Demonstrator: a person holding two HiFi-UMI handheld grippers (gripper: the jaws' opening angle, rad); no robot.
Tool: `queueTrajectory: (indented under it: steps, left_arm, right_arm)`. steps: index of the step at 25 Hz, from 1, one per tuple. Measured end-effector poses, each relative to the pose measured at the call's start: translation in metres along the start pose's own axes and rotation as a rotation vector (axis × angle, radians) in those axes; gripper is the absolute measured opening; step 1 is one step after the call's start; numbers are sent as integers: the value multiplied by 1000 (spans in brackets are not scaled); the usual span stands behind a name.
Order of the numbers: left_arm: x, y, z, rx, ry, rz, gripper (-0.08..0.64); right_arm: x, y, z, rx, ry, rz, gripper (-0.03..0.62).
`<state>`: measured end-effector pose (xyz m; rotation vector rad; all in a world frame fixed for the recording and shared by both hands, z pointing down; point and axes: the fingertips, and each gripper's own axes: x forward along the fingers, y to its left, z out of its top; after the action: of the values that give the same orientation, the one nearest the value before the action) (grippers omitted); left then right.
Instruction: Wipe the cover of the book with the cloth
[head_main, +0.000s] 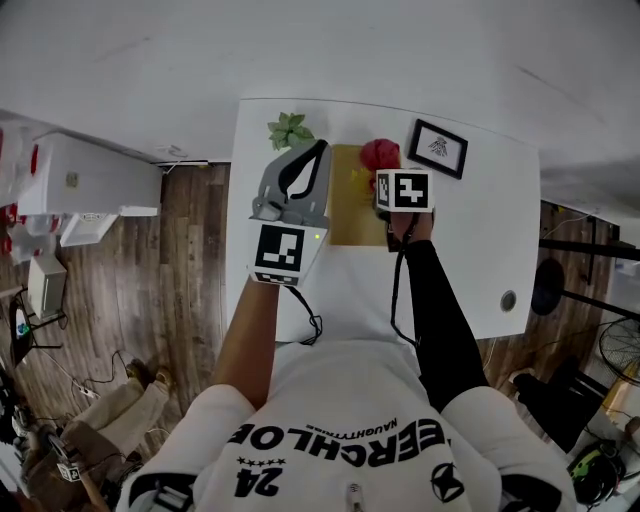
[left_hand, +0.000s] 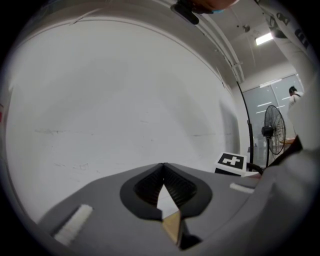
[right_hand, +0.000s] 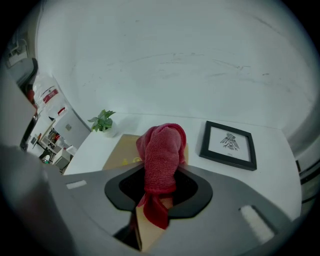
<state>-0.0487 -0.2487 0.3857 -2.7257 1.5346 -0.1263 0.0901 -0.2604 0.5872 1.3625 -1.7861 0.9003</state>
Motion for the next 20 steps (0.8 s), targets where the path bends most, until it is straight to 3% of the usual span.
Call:
queueTrajectory:
  steps: [7,10,14,20]
  left_arm:
    - [1,-3,2,-1,-5,-11,44]
    - [-1,-5,4,-1,-7,-15,44]
    - [-4,-6,4,1,-8,-20,44]
    - [-11,-10,4,-12,8,-37,44]
  right_arm:
    - [-4,-47,-10,118,-1,-48,104]
    - [-9,-43,-8,108,-15,-49,103]
    - [-16,-5,-1,101,-49,37,104]
    - [-7,85,-5,-17,-11,167,104]
